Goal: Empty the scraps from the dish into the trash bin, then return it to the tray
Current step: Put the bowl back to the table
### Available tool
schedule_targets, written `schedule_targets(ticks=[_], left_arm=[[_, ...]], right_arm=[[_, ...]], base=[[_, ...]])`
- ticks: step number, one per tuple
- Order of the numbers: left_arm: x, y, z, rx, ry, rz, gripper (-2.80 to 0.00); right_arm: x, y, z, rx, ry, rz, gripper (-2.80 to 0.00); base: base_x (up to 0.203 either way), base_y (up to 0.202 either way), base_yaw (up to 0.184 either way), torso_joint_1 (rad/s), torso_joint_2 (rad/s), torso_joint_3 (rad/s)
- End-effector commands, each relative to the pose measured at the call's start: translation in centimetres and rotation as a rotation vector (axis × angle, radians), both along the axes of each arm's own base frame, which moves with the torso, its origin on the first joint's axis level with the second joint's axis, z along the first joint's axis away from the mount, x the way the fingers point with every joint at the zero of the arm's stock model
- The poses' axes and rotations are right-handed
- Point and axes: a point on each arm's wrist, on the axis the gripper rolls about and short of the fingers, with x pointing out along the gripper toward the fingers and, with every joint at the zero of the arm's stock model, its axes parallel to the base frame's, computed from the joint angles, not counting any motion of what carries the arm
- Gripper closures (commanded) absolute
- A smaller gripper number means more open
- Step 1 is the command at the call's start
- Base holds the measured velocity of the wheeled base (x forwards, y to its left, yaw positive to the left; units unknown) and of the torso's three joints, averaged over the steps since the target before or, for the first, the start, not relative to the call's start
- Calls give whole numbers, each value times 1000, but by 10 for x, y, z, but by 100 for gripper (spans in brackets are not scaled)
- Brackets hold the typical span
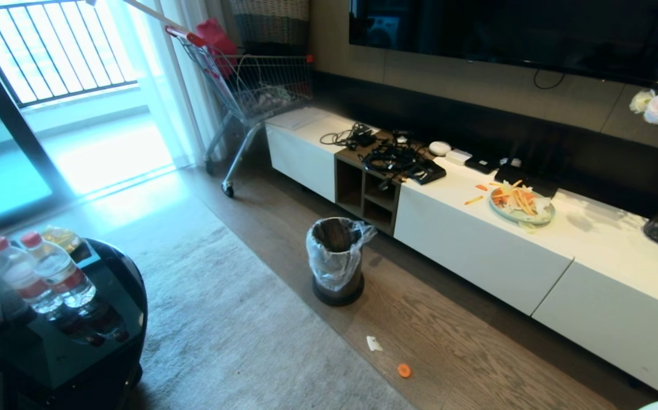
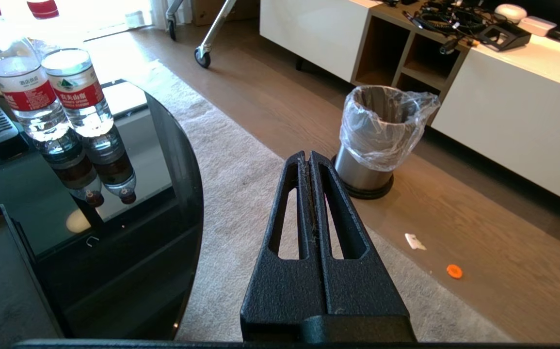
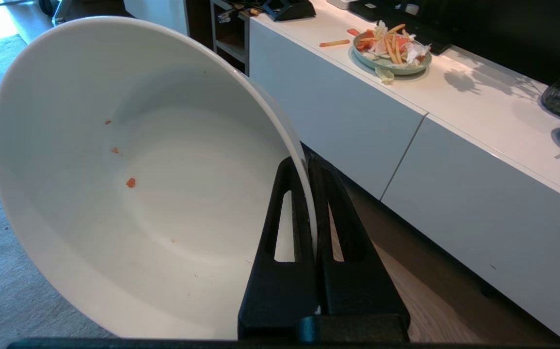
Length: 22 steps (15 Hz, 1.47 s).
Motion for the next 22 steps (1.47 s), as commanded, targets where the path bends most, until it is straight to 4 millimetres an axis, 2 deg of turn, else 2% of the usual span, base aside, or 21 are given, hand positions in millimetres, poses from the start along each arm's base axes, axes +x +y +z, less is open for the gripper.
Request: schedule_targets(ticks=[1, 14, 22], left_arm=[[0, 0, 0, -1, -1, 0, 0], [0, 0, 0, -1, -1, 0, 0], [0, 0, 0, -1, -1, 0, 0]], right_arm=[[0, 0, 0, -1, 2, 1, 0], [0, 0, 0, 2, 3, 0, 0], [0, 0, 0, 3, 3, 2, 0]], base=[[0, 0, 0, 0, 0, 0], [0, 0, 0, 0, 0, 0], [2, -7, 146, 2, 3, 2]])
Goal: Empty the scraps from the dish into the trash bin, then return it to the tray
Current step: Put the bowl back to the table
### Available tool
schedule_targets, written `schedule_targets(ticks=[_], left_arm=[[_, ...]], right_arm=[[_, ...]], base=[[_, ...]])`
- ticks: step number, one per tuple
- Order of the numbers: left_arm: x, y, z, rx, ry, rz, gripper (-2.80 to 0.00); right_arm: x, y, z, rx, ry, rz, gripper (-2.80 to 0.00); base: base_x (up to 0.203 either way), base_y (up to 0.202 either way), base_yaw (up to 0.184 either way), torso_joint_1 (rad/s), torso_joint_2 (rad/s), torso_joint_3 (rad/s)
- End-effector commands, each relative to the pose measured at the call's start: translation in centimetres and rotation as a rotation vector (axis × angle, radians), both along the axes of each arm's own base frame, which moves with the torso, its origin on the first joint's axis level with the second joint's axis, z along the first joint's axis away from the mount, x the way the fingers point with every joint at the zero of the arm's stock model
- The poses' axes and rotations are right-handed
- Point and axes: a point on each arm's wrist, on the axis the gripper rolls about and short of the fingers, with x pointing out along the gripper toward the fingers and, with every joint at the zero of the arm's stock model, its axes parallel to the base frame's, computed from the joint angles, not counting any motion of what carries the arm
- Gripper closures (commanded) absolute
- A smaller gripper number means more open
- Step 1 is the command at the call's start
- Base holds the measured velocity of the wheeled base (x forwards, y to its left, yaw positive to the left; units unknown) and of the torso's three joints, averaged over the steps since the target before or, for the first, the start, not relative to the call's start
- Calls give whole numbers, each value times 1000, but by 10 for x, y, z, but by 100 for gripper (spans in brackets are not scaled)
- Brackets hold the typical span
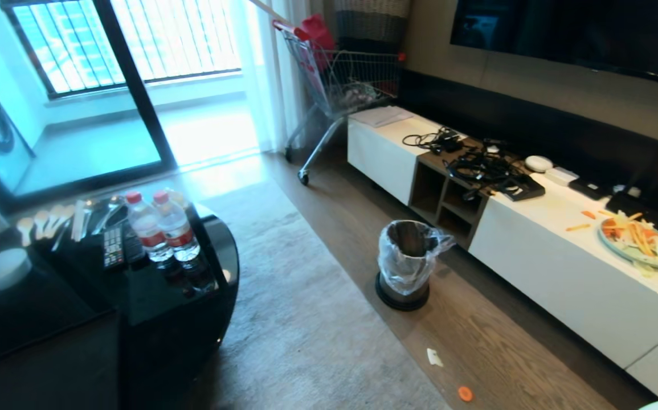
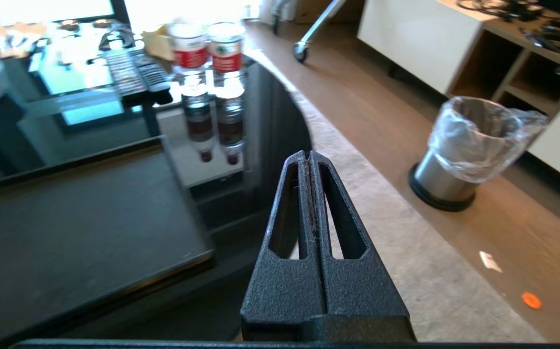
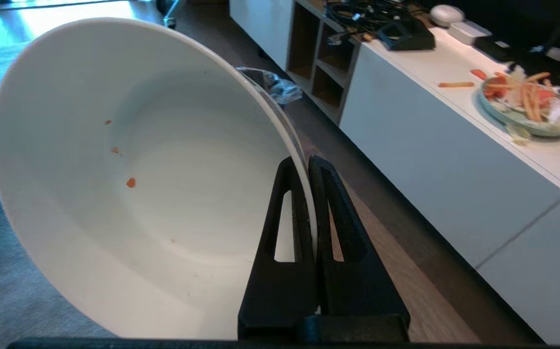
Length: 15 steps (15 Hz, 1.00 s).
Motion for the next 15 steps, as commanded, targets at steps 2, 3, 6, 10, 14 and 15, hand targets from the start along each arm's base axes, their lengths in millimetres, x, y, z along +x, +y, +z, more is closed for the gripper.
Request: schedule_targets(ticks=[2, 3, 6, 10, 14, 15], left_arm=[[0, 0, 0, -1, -1, 0, 0], [0, 0, 0, -1, -1, 0, 0], [0, 0, 0, -1, -1, 0, 0], [0, 0, 0, -1, -1, 0, 0], [0, 0, 0, -1, -1, 0, 0], [0, 0, 0, -1, -1, 0, 0]], right_arm=[[0, 0, 0, -1, 2, 2, 0], [0, 0, 0, -2, 1, 1, 0], [0, 0, 0, -1, 1, 1, 0], [0, 0, 0, -1, 2, 2, 0], [0, 0, 0, -1, 2, 1, 0], [0, 0, 0, -1, 2, 1, 0]], base=[[1, -10, 167, 5, 2, 2], [1, -6, 167, 7, -2, -2], [0, -10, 167, 3, 2, 3], [-1, -8, 168, 2, 0, 2], [-1, -9, 169, 3, 3, 3], [-1, -7, 169, 2, 10, 3]])
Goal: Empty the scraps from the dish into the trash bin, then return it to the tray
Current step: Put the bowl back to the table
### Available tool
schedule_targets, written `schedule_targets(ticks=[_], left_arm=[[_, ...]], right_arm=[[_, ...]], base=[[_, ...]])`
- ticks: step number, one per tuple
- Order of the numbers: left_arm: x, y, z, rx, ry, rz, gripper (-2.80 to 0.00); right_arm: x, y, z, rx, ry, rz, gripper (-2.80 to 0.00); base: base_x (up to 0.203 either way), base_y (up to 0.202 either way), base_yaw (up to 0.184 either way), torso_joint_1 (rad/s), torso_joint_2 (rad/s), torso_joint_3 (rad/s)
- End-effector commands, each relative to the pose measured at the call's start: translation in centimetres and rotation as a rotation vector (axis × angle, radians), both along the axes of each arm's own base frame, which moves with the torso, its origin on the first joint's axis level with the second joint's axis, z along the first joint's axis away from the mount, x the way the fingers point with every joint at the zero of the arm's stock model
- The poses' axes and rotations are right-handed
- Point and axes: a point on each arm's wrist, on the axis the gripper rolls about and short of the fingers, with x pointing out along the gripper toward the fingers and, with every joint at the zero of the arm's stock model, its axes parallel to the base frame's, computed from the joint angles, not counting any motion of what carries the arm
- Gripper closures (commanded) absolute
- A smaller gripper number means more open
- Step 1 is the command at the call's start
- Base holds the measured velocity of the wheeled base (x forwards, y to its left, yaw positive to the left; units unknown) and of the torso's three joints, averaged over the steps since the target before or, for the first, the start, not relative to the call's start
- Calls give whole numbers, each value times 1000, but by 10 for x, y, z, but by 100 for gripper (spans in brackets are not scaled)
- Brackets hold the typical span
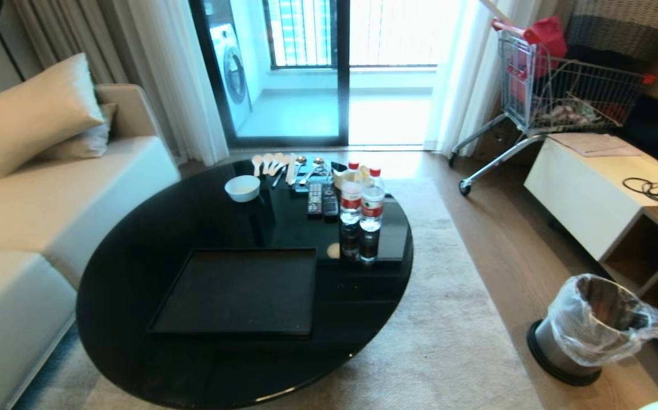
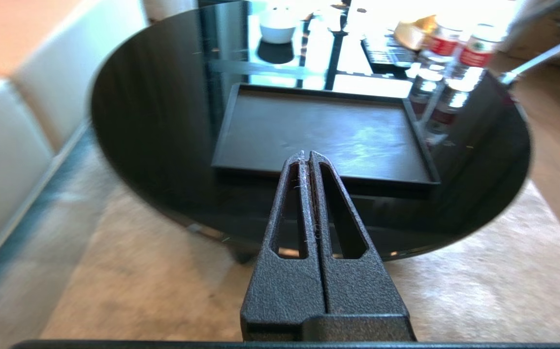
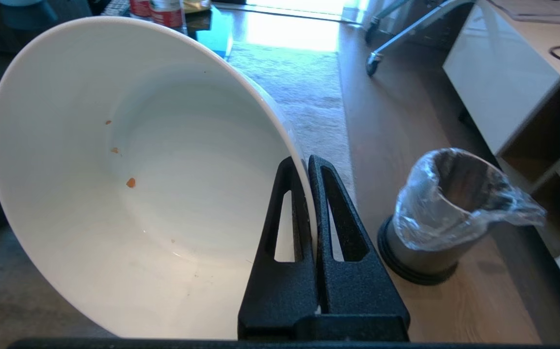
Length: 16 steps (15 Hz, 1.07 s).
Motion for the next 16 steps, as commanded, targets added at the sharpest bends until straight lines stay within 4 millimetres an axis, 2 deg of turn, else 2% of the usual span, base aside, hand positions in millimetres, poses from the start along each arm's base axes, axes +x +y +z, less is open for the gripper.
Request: schedule_targets(ticks=[1, 9, 16], left_arm=[[0, 0, 0, -1, -1, 1, 0], [0, 0, 0, -1, -1, 1, 0], [0, 0, 0, 1, -1, 1, 0]], right_arm=[[0, 0, 0, -2, 2, 1, 0], [0, 0, 0, 3, 1, 2, 0], [0, 0, 0, 4, 1, 1, 0]], base=[[4, -10, 165, 1, 1, -2], [0, -9, 156, 2, 1, 1], [0, 0, 8, 0, 0, 0]])
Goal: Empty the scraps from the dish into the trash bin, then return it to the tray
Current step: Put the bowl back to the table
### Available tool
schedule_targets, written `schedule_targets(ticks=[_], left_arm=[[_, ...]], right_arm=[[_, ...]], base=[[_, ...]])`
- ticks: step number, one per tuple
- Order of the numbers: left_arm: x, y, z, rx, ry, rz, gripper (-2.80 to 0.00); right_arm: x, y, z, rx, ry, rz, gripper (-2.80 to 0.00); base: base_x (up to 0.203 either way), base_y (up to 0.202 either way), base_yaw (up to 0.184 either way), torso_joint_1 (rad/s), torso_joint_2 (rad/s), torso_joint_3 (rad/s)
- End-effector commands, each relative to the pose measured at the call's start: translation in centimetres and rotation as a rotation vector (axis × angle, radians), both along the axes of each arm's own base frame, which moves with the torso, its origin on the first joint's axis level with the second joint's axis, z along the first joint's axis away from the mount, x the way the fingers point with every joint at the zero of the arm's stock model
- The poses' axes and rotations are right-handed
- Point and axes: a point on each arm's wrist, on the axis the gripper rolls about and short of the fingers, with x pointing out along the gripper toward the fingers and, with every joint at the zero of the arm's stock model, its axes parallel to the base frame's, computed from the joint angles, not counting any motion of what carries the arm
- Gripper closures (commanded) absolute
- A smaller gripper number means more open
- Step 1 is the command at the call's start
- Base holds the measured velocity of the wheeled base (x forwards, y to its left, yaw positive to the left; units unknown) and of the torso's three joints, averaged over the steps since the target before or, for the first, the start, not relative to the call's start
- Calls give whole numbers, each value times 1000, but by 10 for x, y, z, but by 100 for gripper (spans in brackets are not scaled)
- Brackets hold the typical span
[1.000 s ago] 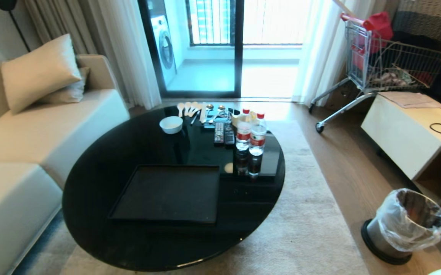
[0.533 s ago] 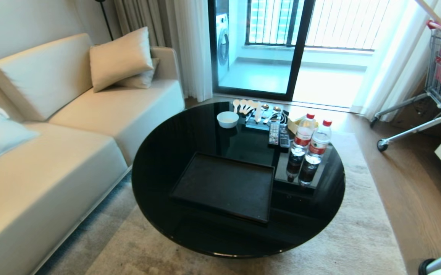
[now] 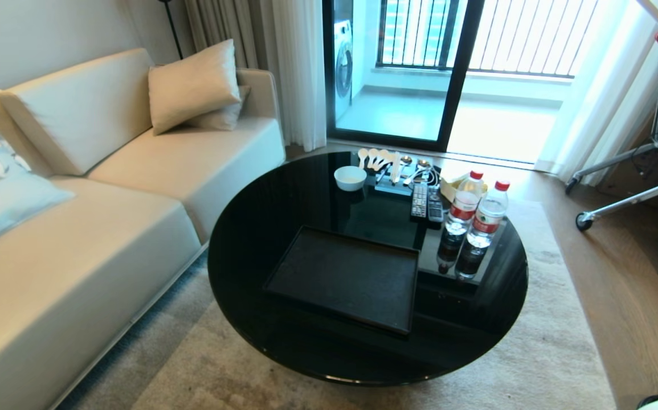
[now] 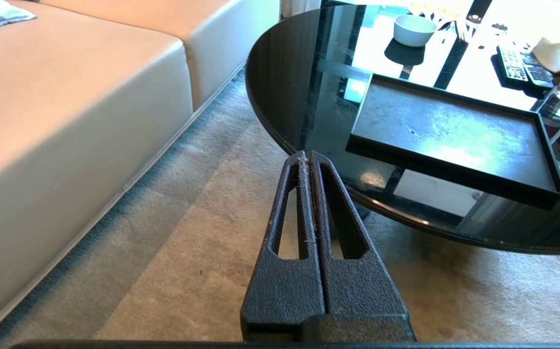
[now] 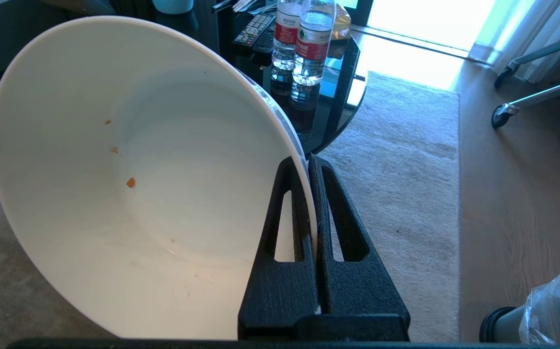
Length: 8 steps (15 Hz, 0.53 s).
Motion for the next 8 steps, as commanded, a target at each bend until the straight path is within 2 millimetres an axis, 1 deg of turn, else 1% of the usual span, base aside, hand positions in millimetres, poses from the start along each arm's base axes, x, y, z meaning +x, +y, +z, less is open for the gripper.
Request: schedule_targets(ticks=[1, 3, 4, 8], left_arm=[[0, 0, 0, -1, -1, 0, 0], [0, 0, 0, -1, -1, 0, 0], [0, 0, 0, -1, -1, 0, 0], [0, 0, 0, -1, -1, 0, 0]], right_arm=[[0, 0, 0, -1, 2, 0, 0], [0, 0, 0, -1, 2, 0, 0], [0, 0, 0, -1, 2, 0, 0], [0, 0, 0, -1, 2, 0, 0]], base=[[0, 0, 0, 0, 0, 0], [0, 0, 0, 0, 0, 0], [127, 0, -1, -9, 2, 6], [189, 0, 0, 8, 2, 1]])
